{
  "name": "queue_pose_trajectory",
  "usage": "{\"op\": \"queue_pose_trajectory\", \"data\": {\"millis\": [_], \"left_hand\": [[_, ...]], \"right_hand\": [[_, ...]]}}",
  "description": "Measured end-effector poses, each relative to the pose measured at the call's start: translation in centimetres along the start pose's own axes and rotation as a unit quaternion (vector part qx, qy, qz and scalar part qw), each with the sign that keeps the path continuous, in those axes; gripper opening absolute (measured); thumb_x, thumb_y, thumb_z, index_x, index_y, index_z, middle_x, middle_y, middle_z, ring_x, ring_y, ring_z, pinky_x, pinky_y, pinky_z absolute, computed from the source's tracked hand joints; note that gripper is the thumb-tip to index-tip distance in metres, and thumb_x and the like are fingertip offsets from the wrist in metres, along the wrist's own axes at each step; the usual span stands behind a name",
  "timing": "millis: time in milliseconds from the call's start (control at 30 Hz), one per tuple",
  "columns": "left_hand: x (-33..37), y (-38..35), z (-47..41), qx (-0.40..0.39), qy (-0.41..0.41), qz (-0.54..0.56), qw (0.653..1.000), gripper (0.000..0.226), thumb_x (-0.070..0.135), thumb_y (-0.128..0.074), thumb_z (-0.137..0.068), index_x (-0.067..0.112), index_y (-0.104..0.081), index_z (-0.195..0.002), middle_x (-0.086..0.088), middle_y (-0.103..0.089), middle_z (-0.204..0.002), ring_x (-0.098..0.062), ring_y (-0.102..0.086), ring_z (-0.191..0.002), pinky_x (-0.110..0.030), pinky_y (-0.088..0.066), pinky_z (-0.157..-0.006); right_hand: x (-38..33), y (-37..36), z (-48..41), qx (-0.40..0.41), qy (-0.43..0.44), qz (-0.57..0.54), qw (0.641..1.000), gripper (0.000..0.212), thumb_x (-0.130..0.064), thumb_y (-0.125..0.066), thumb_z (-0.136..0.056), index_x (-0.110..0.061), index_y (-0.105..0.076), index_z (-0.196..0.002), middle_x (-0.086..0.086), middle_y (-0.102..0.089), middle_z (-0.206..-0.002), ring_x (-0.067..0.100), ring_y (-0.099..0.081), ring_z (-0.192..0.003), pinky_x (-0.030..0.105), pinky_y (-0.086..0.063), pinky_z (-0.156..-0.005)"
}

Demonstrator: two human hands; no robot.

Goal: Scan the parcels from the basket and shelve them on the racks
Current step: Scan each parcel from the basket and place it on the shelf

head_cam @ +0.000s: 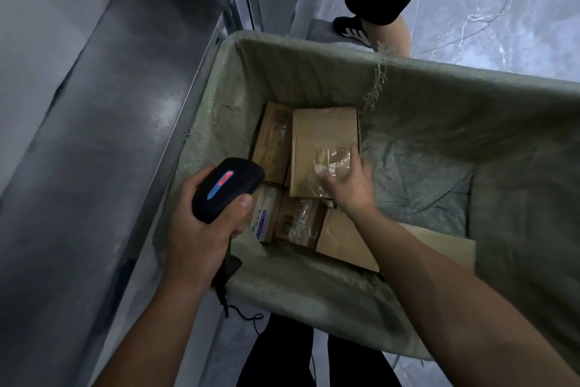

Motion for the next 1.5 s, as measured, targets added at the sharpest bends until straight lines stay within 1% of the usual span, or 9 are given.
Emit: {"op": "queue_pose_trajectory", "data": {"millis": [267,467,600,800,933,1067,1167,1367,1500], "left_hand": [[-0.1,0.1,-0.3,-0.004,0.011,0.021,1.000,0.070,0.050,-0.080,-0.062,0.034,-0.062,-0.128,-0.013,-0.072,-0.102,-0.018,-0.068,-0.066,-0.026,-0.058,-0.063],[-0.2,0.7,-0.5,-0.011,0.019,0.030,0.999,0.072,0.051,-0.080,-0.061,0.034,-0.062,-0.129,-0.010,-0.073,-0.097,-0.019,-0.068,-0.066,-0.026,-0.056,-0.062],[-0.4,1.2,-0.7,-0.019,0.023,0.032,0.999,0.072,0.051,-0.080,-0.062,0.035,-0.062,-0.129,-0.010,-0.073,-0.099,-0.020,-0.069,-0.068,-0.028,-0.056,-0.064],[-0.5,1.8,-1.1,-0.027,0.024,0.023,0.999,0.067,0.053,-0.079,-0.061,0.040,-0.062,-0.125,-0.007,-0.074,-0.099,-0.019,-0.070,-0.068,-0.027,-0.057,-0.064],[-0.4,1.5,-1.2,-0.041,0.017,0.020,0.999,0.063,0.053,-0.079,-0.061,0.044,-0.062,-0.121,-0.006,-0.073,-0.098,-0.018,-0.070,-0.067,-0.027,-0.057,-0.063],[-0.2,1.2,-1.3,-0.051,0.012,0.027,0.998,0.068,0.050,-0.080,-0.062,0.035,-0.062,-0.126,-0.012,-0.070,-0.100,-0.015,-0.068,-0.066,-0.023,-0.055,-0.060],[0.0,1.1,-1.3,-0.055,0.009,0.023,0.998,0.068,0.051,-0.079,-0.062,0.037,-0.061,-0.125,-0.012,-0.071,-0.099,-0.017,-0.068,-0.063,-0.027,-0.055,-0.060],[0.3,1.0,-1.4,-0.052,0.012,0.014,0.998,0.070,0.052,-0.079,-0.061,0.036,-0.060,-0.127,-0.011,-0.071,-0.097,-0.017,-0.067,-0.062,-0.031,-0.055,-0.062],[0.4,0.7,-1.2,-0.057,0.010,0.006,0.998,0.060,0.036,-0.084,-0.074,0.036,-0.059,-0.129,-0.013,-0.070,-0.103,-0.016,-0.067,-0.063,-0.027,-0.056,-0.061]], "right_hand": [[-2.5,-4.1,0.4,0.016,0.031,0.303,0.952,0.112,-0.072,-0.058,-0.086,-0.025,0.012,-0.160,0.018,0.037,-0.159,0.040,0.031,-0.147,0.072,0.000,-0.115],[-2.6,-7.0,0.7,-0.039,0.099,0.410,0.906,0.113,-0.082,-0.044,-0.084,-0.027,0.025,-0.155,0.023,0.037,-0.157,0.044,0.035,-0.144,0.073,0.007,-0.114],[-1.7,-7.5,0.1,-0.040,0.103,0.427,0.897,0.120,-0.073,-0.059,-0.084,-0.032,0.030,-0.153,0.023,0.040,-0.155,0.048,0.035,-0.142,0.076,0.007,-0.111],[-2.6,-5.6,1.0,-0.025,0.142,0.317,0.937,0.102,-0.060,-0.060,-0.091,-0.035,0.012,-0.158,0.019,0.027,-0.163,0.045,0.026,-0.148,0.073,0.004,-0.113],[-3.1,-3.7,2.1,-0.017,0.185,0.172,0.967,0.095,-0.044,-0.065,-0.094,-0.054,0.008,-0.154,0.013,0.024,-0.165,0.042,0.023,-0.150,0.067,-0.002,-0.118],[-3.6,-2.3,4.0,-0.047,0.236,0.093,0.966,0.087,-0.036,-0.063,-0.099,-0.071,0.005,-0.142,0.006,0.022,-0.167,0.033,0.007,-0.155,0.055,-0.018,-0.123],[-3.2,-1.8,5.0,-0.067,0.234,0.060,0.968,0.081,-0.039,-0.064,-0.097,-0.068,-0.005,-0.145,-0.002,0.016,-0.169,0.024,-0.002,-0.156,0.050,-0.027,-0.122],[-2.3,-0.4,6.4,-0.012,0.191,-0.011,0.982,0.088,-0.059,-0.069,-0.083,-0.048,-0.020,-0.155,-0.006,0.003,-0.170,0.016,-0.009,-0.154,0.034,-0.021,-0.112],[-2.1,1.1,6.9,0.083,0.152,-0.069,0.982,0.067,-0.041,-0.070,-0.091,-0.033,-0.040,-0.151,-0.002,-0.023,-0.166,0.011,-0.021,-0.150,0.029,-0.022,-0.116]]}}
Point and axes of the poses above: each hand's wrist, its own z-axis away from the middle knuckle, its own y-axis out of the back of the hand, x = y × z, the point moved 4 cm from there along -z, towards the middle knuckle
